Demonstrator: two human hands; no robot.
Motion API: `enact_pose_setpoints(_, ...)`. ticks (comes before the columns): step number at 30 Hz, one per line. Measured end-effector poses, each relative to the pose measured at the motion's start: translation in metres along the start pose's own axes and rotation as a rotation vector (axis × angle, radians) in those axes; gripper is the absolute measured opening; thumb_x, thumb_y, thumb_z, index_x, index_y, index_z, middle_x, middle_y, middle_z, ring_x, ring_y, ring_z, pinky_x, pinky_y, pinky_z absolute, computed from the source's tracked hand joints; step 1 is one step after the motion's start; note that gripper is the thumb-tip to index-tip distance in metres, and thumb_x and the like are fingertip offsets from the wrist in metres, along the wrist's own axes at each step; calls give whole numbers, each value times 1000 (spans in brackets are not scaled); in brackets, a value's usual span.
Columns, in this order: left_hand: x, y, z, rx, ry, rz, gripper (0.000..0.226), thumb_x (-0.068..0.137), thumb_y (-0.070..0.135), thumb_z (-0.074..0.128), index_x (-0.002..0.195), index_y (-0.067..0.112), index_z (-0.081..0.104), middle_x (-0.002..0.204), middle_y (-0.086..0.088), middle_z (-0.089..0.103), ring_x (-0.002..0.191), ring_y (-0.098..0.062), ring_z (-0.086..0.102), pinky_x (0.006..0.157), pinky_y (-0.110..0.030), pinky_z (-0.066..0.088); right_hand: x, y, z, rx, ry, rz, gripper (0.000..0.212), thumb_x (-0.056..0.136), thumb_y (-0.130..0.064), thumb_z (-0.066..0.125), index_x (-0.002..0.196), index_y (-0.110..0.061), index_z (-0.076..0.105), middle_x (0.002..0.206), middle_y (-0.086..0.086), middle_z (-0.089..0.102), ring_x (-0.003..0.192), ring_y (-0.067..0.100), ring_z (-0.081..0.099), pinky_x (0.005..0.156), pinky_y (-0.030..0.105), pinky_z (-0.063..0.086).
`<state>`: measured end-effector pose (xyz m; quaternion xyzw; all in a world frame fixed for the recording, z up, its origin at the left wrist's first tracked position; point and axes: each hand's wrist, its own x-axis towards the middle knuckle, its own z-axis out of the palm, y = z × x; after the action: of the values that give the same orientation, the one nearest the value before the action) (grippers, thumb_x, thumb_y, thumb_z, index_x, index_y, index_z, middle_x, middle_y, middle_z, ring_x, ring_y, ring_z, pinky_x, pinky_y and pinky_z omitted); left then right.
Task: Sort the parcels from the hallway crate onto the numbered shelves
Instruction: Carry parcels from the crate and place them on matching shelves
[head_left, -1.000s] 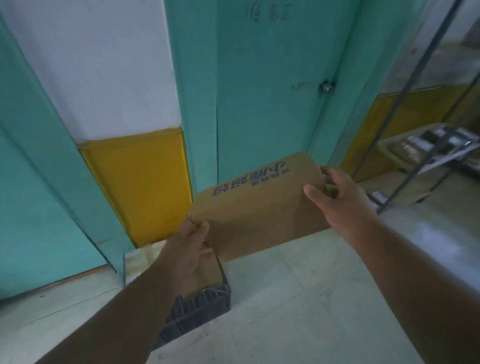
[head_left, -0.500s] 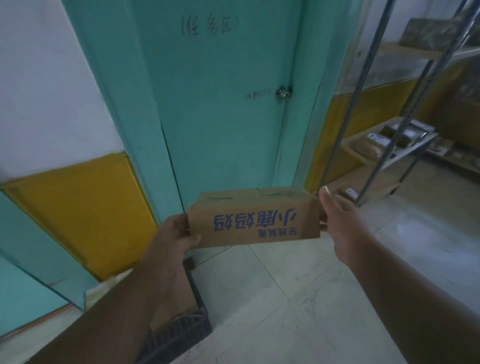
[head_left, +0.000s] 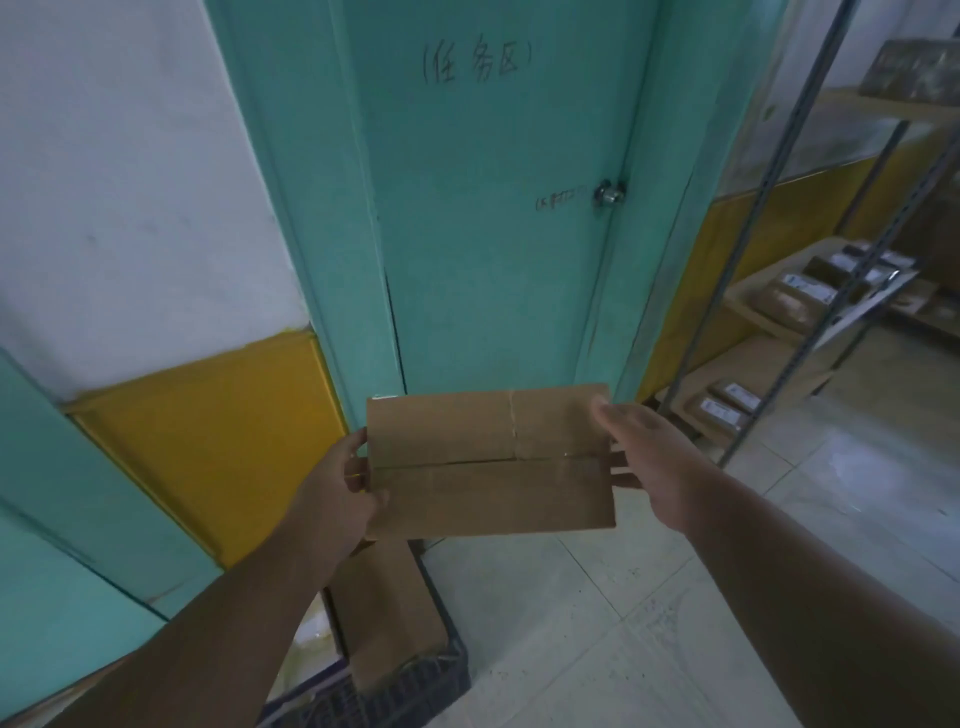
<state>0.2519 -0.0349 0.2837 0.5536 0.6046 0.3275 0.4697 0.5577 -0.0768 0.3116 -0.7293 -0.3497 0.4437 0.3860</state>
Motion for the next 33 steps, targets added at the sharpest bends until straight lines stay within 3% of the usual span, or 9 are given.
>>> enact_pose_setpoints(2,7,-5,-13,-37,10,5,62,89,-10,65,138,24,48,112,3,63,96,-12,61,66,-28,49,6,-5,17,58,41,50,74,76,-85,44,116,-24,61,110,6,66,102,28,65,89,49,54)
enact_pose_setpoints(6,15,-13,-32,-233,43,-37,11,98,20,62,107,26,60,108,2,68,101,-20,65,85,-39,52,7,-6,43,160,86,48,46,95,-57,53,107,-13,62,106,14,68,95,31,69,82,48,60)
enact_pose_setpoints(10,21,-13,-28,-277,54,-77,16,100,44,51,108,32,59,114,7,63,106,-15,59,96,-48,50,6,2,46,190,80,15,17,95,-23,65,110,-16,61,105,13,67,86,23,68,61,33,55)
enact_pose_setpoints(15,31,-2,15,-322,-4,-120,12,101,36,55,110,32,61,118,7,66,112,-18,60,94,-47,52,7,20,12,164,59,-20,39,88,-9,69,120,-28,60,106,10,71,90,23,73,80,42,61)
enact_pose_setpoints(22,40,47,147,-280,-138,-50,7,97,16,62,103,19,60,116,-1,69,106,-16,64,90,-40,54,18,37,-119,169,307,-161,48,91,-7,67,131,-30,54,116,-2,63,93,9,65,57,11,51)
enact_pose_setpoints(25,42,83,216,-337,-155,23,12,98,12,59,102,23,61,113,3,69,108,-15,65,87,-39,53,27,44,-191,122,347,-147,43,89,-9,71,125,-26,57,115,0,64,93,15,67,62,20,52)
enact_pose_setpoints(29,50,146,305,-319,-162,175,17,100,21,57,110,33,63,105,14,71,85,10,65,90,-37,52,34,71,-273,107,251,46,29,83,-6,76,101,-18,56,102,10,65,89,24,69,69,33,57)
enact_pose_setpoints(33,61,223,389,-192,-285,318,29,98,29,58,102,57,63,109,20,69,105,-9,65,97,-47,52,44,106,-325,248,284,135,33,82,-7,78,102,-10,53,102,20,69,85,30,74,79,44,61)
